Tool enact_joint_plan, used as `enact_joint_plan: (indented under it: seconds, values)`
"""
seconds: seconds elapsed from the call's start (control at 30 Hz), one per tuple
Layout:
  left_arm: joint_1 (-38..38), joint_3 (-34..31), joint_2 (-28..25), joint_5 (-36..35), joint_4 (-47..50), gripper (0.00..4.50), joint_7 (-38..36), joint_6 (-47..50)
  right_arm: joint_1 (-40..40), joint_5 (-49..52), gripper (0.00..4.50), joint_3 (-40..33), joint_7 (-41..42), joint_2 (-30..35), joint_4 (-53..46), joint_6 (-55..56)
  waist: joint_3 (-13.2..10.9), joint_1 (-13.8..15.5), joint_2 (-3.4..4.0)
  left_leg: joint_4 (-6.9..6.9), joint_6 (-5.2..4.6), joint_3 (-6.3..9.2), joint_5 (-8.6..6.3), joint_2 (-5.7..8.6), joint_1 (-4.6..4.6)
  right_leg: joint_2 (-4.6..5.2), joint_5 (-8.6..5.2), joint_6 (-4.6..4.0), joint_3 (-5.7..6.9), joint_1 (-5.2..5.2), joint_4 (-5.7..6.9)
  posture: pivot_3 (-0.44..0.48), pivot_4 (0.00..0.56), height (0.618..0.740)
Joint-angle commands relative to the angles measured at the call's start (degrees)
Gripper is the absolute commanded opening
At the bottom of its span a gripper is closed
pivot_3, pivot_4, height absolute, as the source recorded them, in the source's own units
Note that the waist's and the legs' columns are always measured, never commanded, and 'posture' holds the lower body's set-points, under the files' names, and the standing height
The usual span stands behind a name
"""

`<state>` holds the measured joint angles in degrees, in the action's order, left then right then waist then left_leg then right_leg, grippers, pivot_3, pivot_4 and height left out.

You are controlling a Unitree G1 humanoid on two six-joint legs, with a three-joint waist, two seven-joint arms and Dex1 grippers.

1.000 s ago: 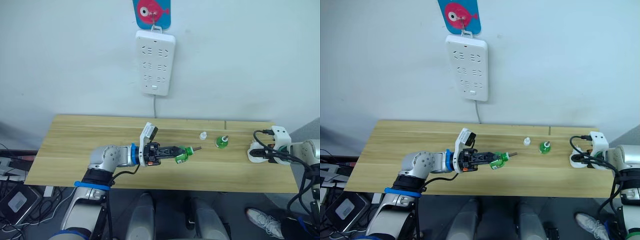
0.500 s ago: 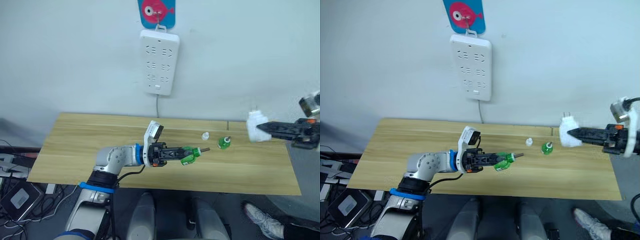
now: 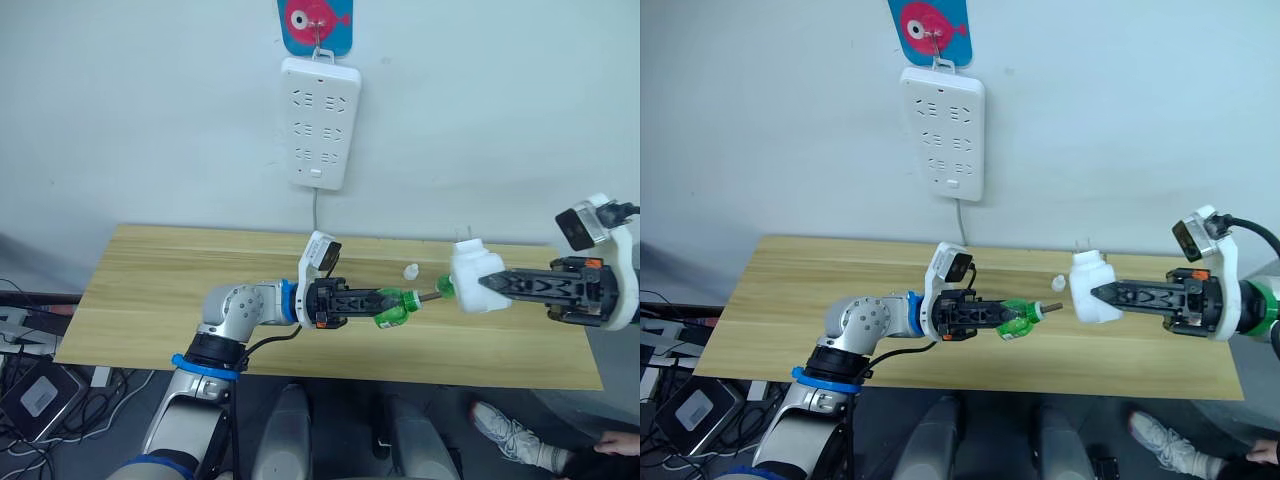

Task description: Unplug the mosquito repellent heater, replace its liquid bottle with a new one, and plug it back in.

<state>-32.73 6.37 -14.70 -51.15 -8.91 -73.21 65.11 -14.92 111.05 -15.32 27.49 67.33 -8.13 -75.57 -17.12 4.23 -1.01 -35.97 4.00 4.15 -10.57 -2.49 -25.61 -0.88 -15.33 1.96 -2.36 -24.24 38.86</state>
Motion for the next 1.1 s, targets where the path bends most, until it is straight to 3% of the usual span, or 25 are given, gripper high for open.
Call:
enact_joint_plan:
  seconds: [0.03, 0.7, 1.1]
  values:
    - [-1.2, 0.1, 1.1, -1.4, 1.2, 2.26, -0.6, 0.2, 0.2, 2.0, 2.97, -0.1, -0.8, -0.4, -3.1, 2.8, 0.0, 0.0, 0.0, 0.0, 0.0, 0.0, 0.0, 0.0, -0.01, 0.0, 0.0, 0.0, 0.0, 0.0, -0.01, 0.201, 0.285, 0.74]
    - [-2.4, 0.4, 1.5, -1.5, 1.4, 2.26, -0.8, 1.1, 2.4, 2.0, 2.97, 2.1, 1.8, 1.8, -7.0, 5.1, 0.0, 0.1, -0.01, 0.0, 0.0, 0.02, 0.0, 0.0, -0.02, 0.01, 0.0, 0.0, 0.01, 0.0, -0.02, 0.2, 0.287, 0.74]
    - [-1.9, 2.3, 0.6, -1.7, 3.7, 2.26, -1.6, 1.7, -0.1, 2.0, 2.97, 3.4, 0.0, 0.2, -5.7, 5.9, 0.0, 0.1, -0.01, 0.0, 0.0, 0.02, 0.0, 0.0, -0.03, 0.01, 0.0, 0.0, 0.01, 0.0, -0.02, 0.195, 0.287, 0.74]
